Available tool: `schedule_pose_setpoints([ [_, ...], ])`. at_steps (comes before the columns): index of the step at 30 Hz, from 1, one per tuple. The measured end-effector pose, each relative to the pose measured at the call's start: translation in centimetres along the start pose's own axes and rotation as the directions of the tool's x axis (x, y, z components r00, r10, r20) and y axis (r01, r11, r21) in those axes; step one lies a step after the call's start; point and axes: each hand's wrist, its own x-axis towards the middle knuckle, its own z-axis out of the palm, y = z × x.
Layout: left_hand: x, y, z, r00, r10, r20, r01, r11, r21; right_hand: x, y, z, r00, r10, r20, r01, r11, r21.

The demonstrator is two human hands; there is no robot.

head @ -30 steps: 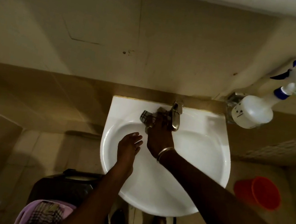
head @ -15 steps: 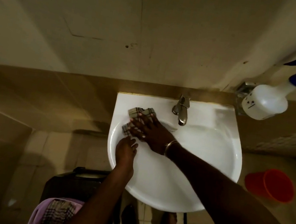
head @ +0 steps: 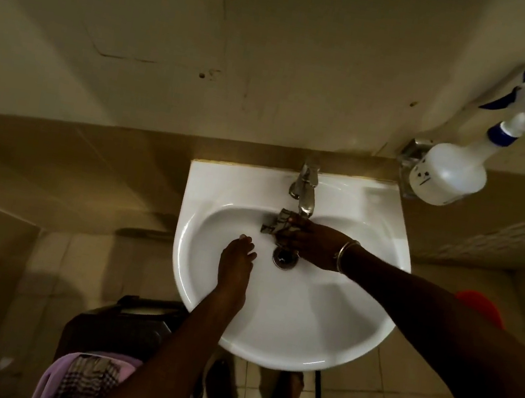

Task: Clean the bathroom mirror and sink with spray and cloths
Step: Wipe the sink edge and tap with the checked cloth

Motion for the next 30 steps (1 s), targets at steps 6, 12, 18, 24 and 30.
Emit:
schedule_pose_setpoints([
  [6,-0.5,-0.7,2.2,0.998,-0.002,0.058,-0.002,0.998,0.06,-6.6,2.5,0.5,0.963,0.152,0.223,-0.197,0.961,0.196],
  [12,-1.0,-2.2,4.4,0.992,0.058,0.113,-0.089,0.953,0.289,-11.2,1.4,0.1,0.895,0.187,0.405,-0.282,0.941,0.188],
  [18,-2.0,-3.1,4.6,0.994,0.072,0.082,-0.097,0.931,0.353,-12.3,-2.7,0.0,0.821,0.403,0.404,-0.512,0.833,0.209],
  [24,-3.1,-3.9,3.2,0.982,0.094,0.163,-0.169,0.824,0.541,-11.7,-7.4,-1.7,0.705,0.453,0.546,-0.662,0.698,0.275],
  [30,-4.5,-3.2,1.2,0.968,0.101,0.228,-0.235,0.674,0.7,-10.6,-12.2,-3.7,0.698,0.476,0.536,-0.713,0.53,0.459],
])
